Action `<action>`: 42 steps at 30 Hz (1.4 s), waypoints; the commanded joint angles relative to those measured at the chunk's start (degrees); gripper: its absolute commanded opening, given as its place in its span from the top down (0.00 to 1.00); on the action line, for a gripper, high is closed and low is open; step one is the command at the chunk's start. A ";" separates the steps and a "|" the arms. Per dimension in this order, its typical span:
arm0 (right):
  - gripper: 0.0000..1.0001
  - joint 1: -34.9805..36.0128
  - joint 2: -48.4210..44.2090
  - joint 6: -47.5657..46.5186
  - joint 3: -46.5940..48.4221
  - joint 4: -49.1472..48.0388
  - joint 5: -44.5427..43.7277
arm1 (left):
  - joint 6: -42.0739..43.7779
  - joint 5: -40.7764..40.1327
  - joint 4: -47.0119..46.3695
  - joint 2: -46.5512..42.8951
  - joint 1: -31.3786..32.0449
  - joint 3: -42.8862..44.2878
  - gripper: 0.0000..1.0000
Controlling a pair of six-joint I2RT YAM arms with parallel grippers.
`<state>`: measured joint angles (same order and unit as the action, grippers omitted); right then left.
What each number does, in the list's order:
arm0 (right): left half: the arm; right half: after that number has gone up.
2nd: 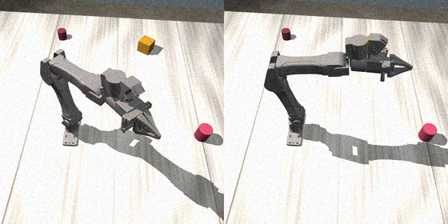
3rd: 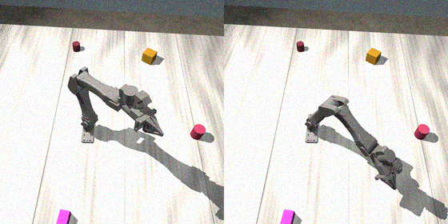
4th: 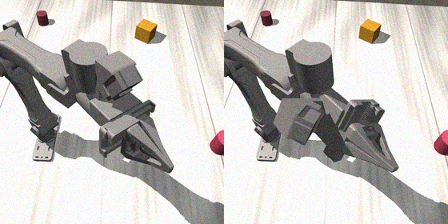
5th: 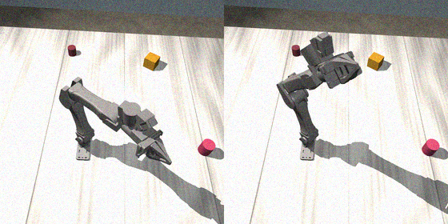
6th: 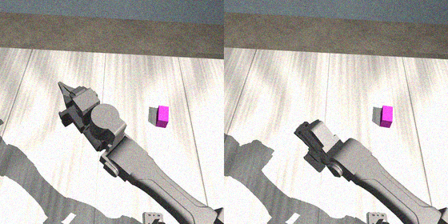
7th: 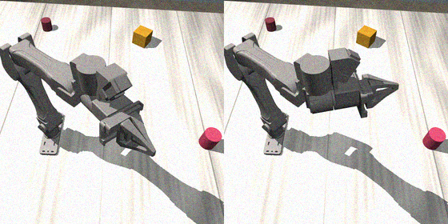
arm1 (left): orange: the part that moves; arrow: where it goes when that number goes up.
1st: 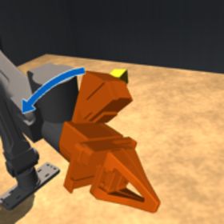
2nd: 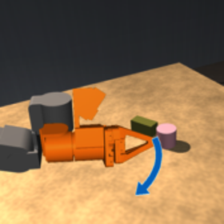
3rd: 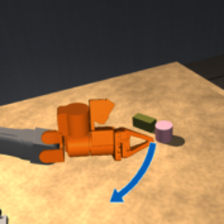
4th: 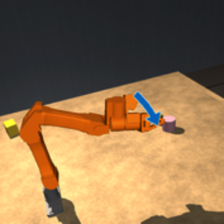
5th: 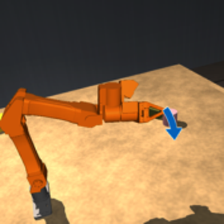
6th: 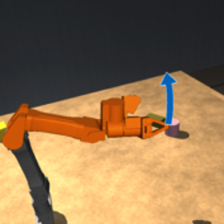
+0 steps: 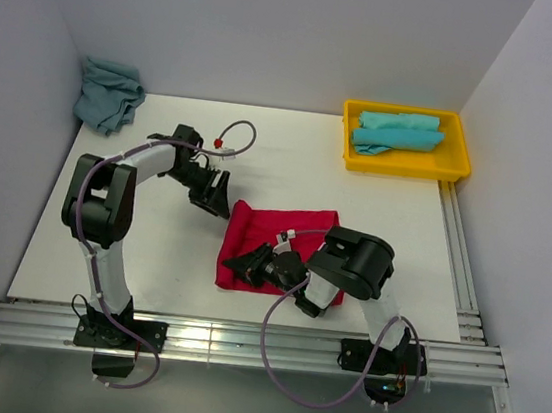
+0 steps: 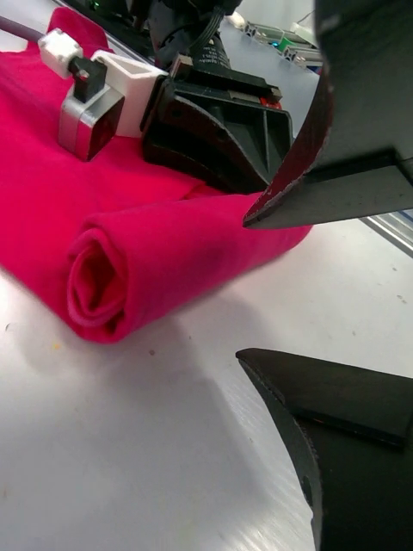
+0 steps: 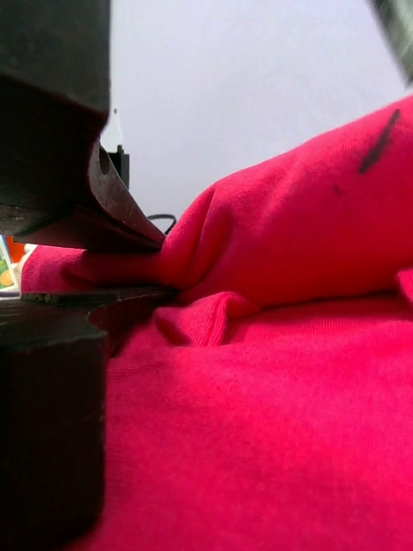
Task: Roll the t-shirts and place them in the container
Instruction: Roll the tshirt
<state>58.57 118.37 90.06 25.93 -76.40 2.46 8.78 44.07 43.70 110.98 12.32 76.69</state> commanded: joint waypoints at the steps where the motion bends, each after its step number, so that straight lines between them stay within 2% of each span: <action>1: 0.76 0.06 4.94 5.21 0.17 -17.02 1.76 | 0.28 3.04 -4.76 0.03 2.18 -2.06 0.37; 8: 0.76 0.06 7.23 6.44 0.08 -17.82 1.32 | -1.22 3.74 -8.98 1.78 4.82 -3.56 0.36; 15: 0.76 0.06 5.65 5.48 0.43 -12.82 1.41 | -2.97 1.20 -11.00 2.92 6.05 -3.30 0.37; 18: 0.76 0.14 3.46 4.34 0.52 -8.00 1.23 | -4.90 -1.09 -11.45 3.80 6.58 -2.16 0.44; 20: 0.75 0.14 0.92 2.94 0.43 -5.00 0.71 | -6.05 -3.11 -10.40 4.59 7.11 -1.10 0.54; 21: 0.72 0.15 -0.32 2.32 0.43 -0.81 0.36 | -6.40 -3.90 -10.13 4.95 7.19 -0.40 0.59; 22: 0.70 0.15 -1.63 1.62 0.43 1.84 -0.43 | -7.45 -6.17 -10.04 4.95 7.37 -0.22 0.70; 23: 0.66 0.32 -4.61 -0.04 0.52 4.83 -1.13 | -7.89 -7.85 -9.78 4.95 7.37 0.04 0.74; 24: 0.64 0.41 -6.38 -0.84 0.61 11.91 -1.66 | -8.24 -9.52 -9.34 4.78 7.46 0.65 0.78; 25: 0.61 0.58 -8.13 -2.85 1.13 15.89 -2.97 | -8.34 -12.32 -8.99 4.86 7.72 1.01 0.87; 29: 0.48 2.25 -18.58 -7.70 5.43 38.30 -9.99 | -8.34 -17.87 -6.88 4.69 8.16 2.33 0.99; 30: 0.47 3.30 -20.09 -8.58 6.84 47.92 -11.76 | -8.34 -18.84 -6.53 4.34 8.34 2.50 1.00; 32: 0.44 4.62 -23.42 -10.43 12.28 58.59 -17.71 | -8.34 -21.29 -6.26 4.07 8.69 2.59 1.00; 33: 0.43 5.24 -24.23 -10.69 16.65 69.09 -19.58 | -8.34 -22.09 -5.91 3.81 8.86 2.68 1.00; 35: 0.43 7.43 -25.46 -11.14 21.50 79.25 -25.53 | -8.34 -24.20 -5.39 3.63 9.39 3.03 1.00; 36: 0.43 8.14 -25.55 -11.05 26.40 88.44 -27.40 | -8.25 -24.73 -5.03 3.54 9.65 3.12 1.00; 39: 0.44 10.42 -24.50 -11.40 35.28 101.22 -32.76 | -10.34 -27.01 -4.33 3.63 10.53 3.56 1.00; 42: 0.48 11.22 -21.61 -12.72 42.85 108.97 -34.36 | -10.62 -28.77 -3.45 3.37 11.32 4.00 1.00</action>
<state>68.90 95.68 79.29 62.22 14.48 -24.29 -1.93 26.37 40.49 115.20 23.46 79.94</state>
